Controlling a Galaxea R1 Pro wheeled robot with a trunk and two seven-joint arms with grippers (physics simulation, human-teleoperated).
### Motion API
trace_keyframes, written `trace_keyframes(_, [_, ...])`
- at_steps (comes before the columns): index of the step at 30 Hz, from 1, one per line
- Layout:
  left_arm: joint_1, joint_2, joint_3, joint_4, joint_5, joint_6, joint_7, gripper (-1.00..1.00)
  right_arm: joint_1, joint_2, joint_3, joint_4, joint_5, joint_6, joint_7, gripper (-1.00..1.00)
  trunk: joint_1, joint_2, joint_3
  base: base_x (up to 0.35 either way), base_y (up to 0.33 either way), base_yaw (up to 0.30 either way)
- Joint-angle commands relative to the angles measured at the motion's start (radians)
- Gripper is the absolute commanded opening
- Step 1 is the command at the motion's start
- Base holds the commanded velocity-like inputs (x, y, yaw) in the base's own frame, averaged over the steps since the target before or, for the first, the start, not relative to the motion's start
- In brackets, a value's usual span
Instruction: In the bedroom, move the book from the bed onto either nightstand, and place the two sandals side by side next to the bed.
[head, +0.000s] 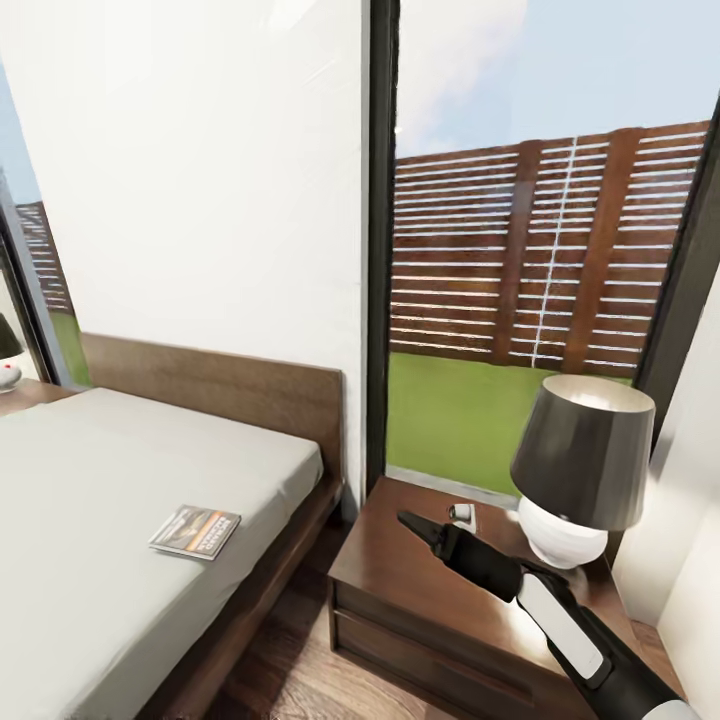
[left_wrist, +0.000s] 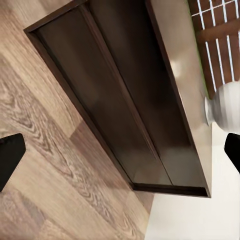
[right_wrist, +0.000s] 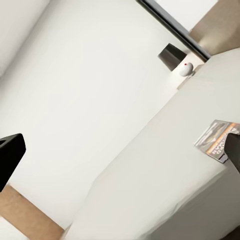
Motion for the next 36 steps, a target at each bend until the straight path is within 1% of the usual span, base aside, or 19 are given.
trace_keyframes(1, [-0.001, 0.0, -0.008, 0.001, 0.005, -0.007, -0.001, 1.0, -0.001, -0.001, 0.002, 0.0, -0.011, 0.008, 0.0, 1.0, 0.0, -0.001, -0.002, 0.0, 0.0, 0.175])
trace_keyframes(29, [0.0, -0.004, -0.01, 0.001, 0.004, -0.022, -0.001, 1.0, -0.001, 0.001, 0.001, 0.0, -0.013, 0.006, 0.001, 1.0, 0.0, -0.001, -0.026, 0.0, -0.001, 0.176])
trace_keyframes(36, [0.0, -0.005, -0.01, 0.001, 0.005, -0.022, 0.006, 1.0, -0.001, 0.001, 0.001, 0.0, -0.013, 0.006, 0.001, 1.0, 0.0, -0.001, -0.032, -0.021, -0.148, 0.171])
